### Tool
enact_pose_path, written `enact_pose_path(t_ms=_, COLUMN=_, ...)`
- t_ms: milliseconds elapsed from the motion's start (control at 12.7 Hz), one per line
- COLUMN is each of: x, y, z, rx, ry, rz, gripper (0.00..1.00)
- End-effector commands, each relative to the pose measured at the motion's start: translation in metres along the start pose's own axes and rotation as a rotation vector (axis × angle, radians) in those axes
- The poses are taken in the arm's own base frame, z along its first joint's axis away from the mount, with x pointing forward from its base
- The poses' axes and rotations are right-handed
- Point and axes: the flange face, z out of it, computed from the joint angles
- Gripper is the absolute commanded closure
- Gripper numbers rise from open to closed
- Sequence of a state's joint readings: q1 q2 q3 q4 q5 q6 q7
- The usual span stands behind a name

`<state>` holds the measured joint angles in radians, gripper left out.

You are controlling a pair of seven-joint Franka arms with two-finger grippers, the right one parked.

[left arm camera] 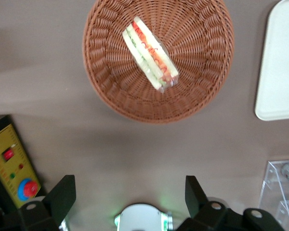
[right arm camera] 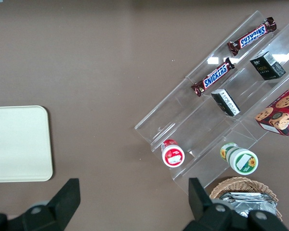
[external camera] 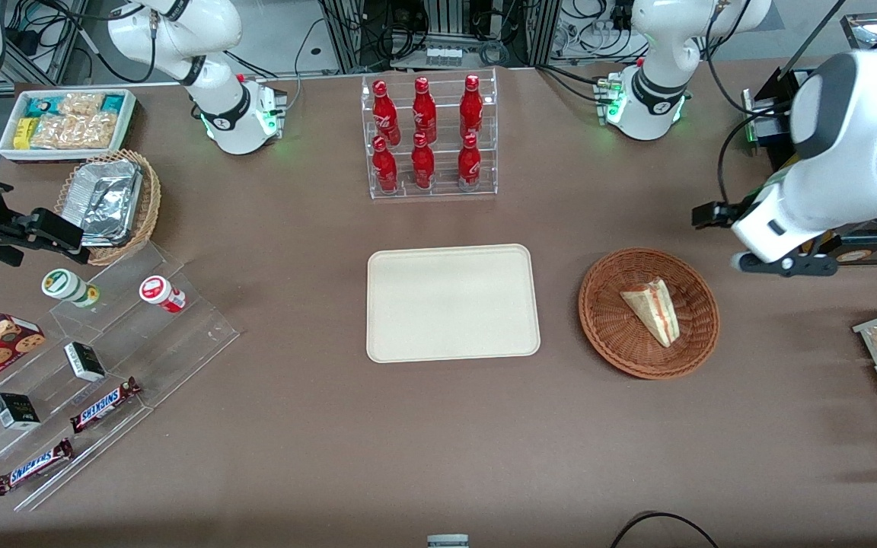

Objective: Place sandwich from basket to tray
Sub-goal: 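Move the left gripper down over the wrapped sandwich in the wicker basket, then lower the open left gripper around the sandwich and close it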

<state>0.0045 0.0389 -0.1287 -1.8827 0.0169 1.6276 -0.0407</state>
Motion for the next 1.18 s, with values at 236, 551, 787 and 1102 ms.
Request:
enact_pose_path(t_ms=236, x=0.004, y=0.004, z=0.078, rx=-0.006, ry=0.108, rz=-0.032, gripper=0.0)
enact_pose_path(t_ms=551, x=0.011, y=0.022, z=0.108, rx=-0.023, ry=0.192, rz=-0.205, gripper=0.0)
enact_pose_path(t_ms=787, x=0.016, y=0.039, z=0.115, rx=-0.048, ry=0.23, rz=-0.388, gripper=0.0)
enact_pose_path(t_ms=1102, x=0.019, y=0.039, z=0.136, rx=-0.087, ry=0.282, rz=-0.515, gripper=0.0)
